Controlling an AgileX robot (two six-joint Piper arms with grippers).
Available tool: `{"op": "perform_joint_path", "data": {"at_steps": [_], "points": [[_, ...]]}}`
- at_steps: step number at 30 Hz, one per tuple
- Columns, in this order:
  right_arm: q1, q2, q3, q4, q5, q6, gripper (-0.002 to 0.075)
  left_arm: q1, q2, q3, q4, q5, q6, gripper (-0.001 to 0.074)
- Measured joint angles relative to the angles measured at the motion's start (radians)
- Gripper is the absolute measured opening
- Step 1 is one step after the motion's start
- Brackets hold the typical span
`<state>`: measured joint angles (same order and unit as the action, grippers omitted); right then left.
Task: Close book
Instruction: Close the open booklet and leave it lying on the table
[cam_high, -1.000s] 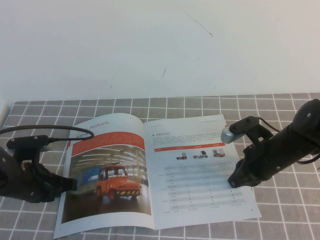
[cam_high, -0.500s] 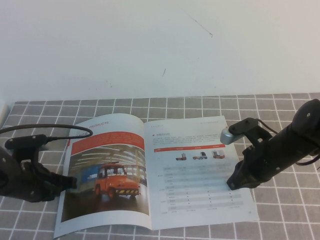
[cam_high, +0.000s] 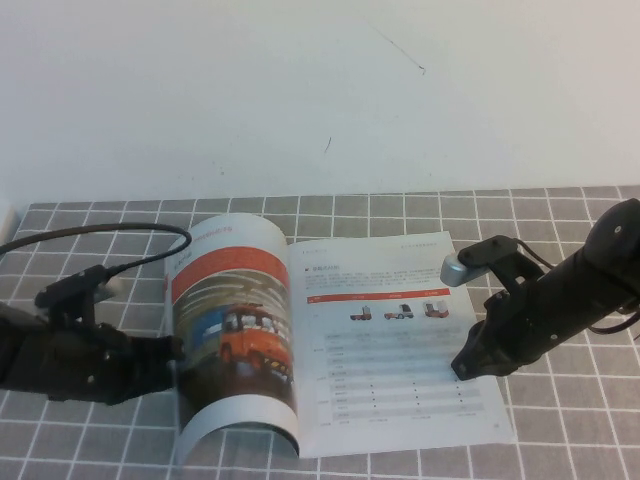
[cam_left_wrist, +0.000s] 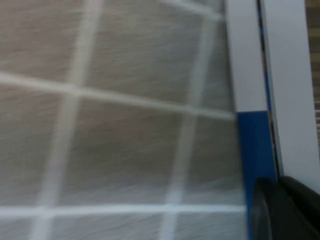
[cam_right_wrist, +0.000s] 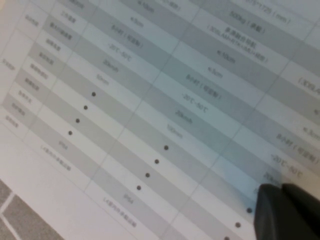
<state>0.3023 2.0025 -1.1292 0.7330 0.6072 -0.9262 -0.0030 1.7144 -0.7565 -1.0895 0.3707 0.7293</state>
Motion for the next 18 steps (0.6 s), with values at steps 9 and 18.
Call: {"op": "perform_joint_path", "data": {"at_steps": [9, 18], "points": [[0.000, 0.003, 0.000, 0.033, 0.002, -0.002, -0.0003, 0.000, 0.000, -0.002, -0.578, 0.309, 0.477, -0.0004], [0.000, 0.009, -0.008, 0.048, 0.013, -0.009, -0.0003, 0.000, 0.000, -0.019, -0.605, 0.435, 0.513, -0.0004]]}}
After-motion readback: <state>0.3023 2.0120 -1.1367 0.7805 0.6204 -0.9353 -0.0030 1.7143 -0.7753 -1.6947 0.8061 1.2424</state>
